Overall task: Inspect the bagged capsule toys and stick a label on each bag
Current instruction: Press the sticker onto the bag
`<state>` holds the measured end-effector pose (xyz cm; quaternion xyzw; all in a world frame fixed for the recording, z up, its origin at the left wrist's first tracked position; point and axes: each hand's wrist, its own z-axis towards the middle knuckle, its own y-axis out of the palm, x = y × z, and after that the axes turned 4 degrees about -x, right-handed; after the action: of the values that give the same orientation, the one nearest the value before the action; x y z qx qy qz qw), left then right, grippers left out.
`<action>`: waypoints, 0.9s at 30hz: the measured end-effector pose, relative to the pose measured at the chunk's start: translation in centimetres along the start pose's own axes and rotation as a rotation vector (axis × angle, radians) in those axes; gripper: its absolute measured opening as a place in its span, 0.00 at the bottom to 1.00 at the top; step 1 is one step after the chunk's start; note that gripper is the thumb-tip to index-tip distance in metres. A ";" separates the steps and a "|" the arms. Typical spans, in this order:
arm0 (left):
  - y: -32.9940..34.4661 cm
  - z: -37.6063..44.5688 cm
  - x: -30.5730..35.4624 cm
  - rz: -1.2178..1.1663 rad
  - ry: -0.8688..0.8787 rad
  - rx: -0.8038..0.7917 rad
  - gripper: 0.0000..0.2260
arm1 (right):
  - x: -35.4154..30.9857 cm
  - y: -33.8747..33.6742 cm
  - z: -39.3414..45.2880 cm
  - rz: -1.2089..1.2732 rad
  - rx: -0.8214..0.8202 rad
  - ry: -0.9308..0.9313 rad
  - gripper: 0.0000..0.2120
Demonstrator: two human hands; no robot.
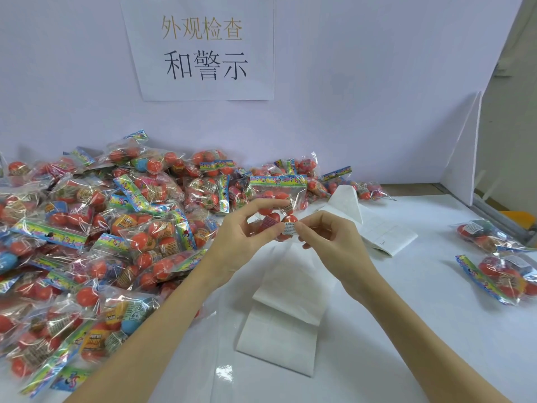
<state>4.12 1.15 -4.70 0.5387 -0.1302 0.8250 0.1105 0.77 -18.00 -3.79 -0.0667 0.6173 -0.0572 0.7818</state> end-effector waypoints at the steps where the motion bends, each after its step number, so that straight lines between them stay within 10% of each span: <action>1: 0.0 0.0 0.0 -0.002 0.000 0.004 0.16 | 0.0 0.0 0.0 -0.006 -0.001 -0.005 0.05; 14: 0.3 0.0 -0.4 0.004 0.048 0.066 0.16 | 0.7 0.5 -0.3 -0.432 0.142 -0.079 0.12; 20: 0.3 0.0 -0.2 -0.016 0.025 0.026 0.15 | 0.3 0.1 0.2 0.156 -0.014 0.209 0.13; 27: 0.6 -0.2 0.0 -0.021 0.037 0.019 0.14 | 0.8 0.4 0.2 0.272 -0.066 0.168 0.22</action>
<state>3.77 0.60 -4.84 0.5258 -0.1147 0.8348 0.1163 1.12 -17.72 -4.55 -0.0032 0.6853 0.0639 0.7254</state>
